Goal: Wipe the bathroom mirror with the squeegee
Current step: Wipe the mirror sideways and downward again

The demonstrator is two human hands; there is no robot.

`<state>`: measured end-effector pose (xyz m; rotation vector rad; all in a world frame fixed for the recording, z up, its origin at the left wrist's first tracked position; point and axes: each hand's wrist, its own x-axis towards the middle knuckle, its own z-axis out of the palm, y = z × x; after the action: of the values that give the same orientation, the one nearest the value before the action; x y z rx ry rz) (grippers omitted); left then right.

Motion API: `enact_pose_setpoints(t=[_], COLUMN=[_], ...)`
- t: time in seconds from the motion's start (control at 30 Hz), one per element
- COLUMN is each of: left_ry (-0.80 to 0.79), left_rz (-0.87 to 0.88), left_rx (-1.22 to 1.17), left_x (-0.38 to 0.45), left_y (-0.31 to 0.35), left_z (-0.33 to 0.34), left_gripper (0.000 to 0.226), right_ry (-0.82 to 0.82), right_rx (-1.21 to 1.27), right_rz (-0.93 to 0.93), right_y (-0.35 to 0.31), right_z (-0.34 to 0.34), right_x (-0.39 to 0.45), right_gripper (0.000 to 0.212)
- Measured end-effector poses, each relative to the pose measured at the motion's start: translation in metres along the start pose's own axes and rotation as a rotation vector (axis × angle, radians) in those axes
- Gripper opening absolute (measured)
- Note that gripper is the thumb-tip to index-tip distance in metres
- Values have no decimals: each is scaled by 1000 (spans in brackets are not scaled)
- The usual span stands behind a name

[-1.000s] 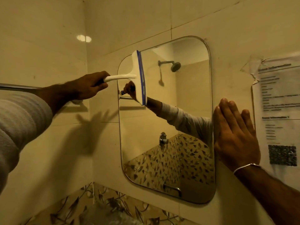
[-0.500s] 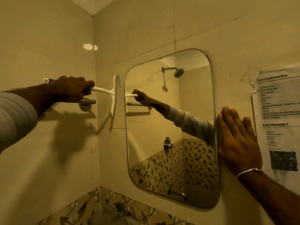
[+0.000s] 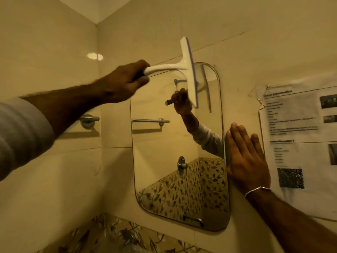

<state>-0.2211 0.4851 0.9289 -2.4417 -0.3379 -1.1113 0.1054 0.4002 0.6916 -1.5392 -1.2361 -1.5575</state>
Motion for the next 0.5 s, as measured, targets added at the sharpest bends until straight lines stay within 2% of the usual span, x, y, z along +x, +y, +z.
enact_pose_setpoints(t=[0.13,0.23,0.5], left_ry=[-53,-100,-147], left_rz=[37,48,-58], left_rx=[-36,-11,17], left_x=[15,14,-13], left_y=[17,9,-37], left_z=[37,54,64], left_gripper=[21,23,15], right_ry=[36,31,24], right_rx=[21,28,37], right_rz=[1,-1,15], right_y=[-2,-1,-3], right_z=[0,0,0], right_x=[0,0,0], right_gripper=[76,76,68])
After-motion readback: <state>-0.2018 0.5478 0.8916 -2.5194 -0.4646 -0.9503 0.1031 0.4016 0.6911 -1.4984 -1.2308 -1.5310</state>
